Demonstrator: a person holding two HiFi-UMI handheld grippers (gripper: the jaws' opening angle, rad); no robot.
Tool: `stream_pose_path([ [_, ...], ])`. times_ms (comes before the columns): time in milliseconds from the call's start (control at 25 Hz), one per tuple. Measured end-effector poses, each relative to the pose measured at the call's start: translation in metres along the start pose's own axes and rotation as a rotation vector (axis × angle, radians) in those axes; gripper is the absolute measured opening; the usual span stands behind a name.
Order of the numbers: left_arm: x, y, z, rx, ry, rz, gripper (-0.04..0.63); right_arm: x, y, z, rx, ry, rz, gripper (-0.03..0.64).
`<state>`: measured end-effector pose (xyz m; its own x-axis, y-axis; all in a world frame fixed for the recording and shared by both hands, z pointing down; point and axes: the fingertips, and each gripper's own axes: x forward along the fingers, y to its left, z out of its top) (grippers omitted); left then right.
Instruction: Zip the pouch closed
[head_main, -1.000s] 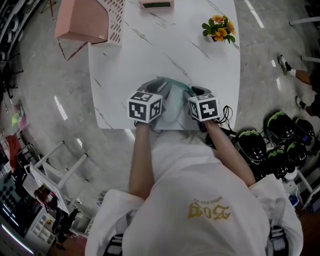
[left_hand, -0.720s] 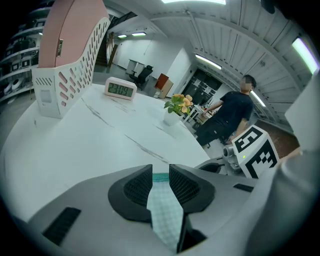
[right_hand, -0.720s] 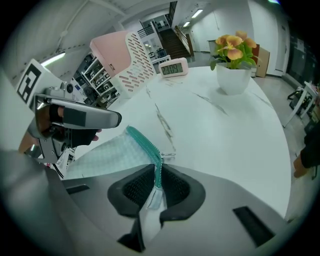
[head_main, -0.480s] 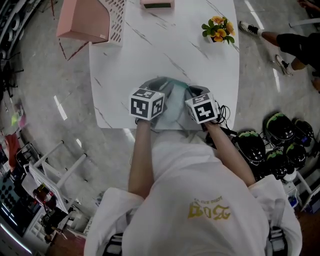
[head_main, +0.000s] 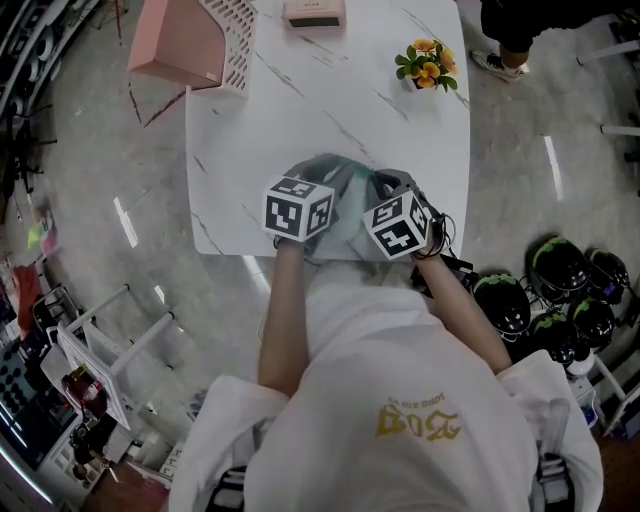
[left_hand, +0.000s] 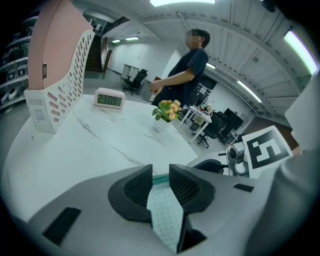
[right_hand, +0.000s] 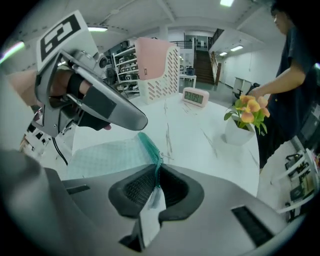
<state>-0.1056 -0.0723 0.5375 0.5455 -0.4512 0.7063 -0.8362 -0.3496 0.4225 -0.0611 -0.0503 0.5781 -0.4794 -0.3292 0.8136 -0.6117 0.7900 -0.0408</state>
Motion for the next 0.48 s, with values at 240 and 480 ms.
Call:
stream_pose_path([
  [240,-0.006,-0.014,0.002,0.052,0.005,0.019,0.12,-0.014,0.001,0.004,-0.093,-0.036,-0.03,0.041],
  [480,-0.009,-0.033,0.006,0.177,0.044,0.01,0.121,-0.03,-0.001,0.007,-0.156,-0.073,-0.045,0.04],
])
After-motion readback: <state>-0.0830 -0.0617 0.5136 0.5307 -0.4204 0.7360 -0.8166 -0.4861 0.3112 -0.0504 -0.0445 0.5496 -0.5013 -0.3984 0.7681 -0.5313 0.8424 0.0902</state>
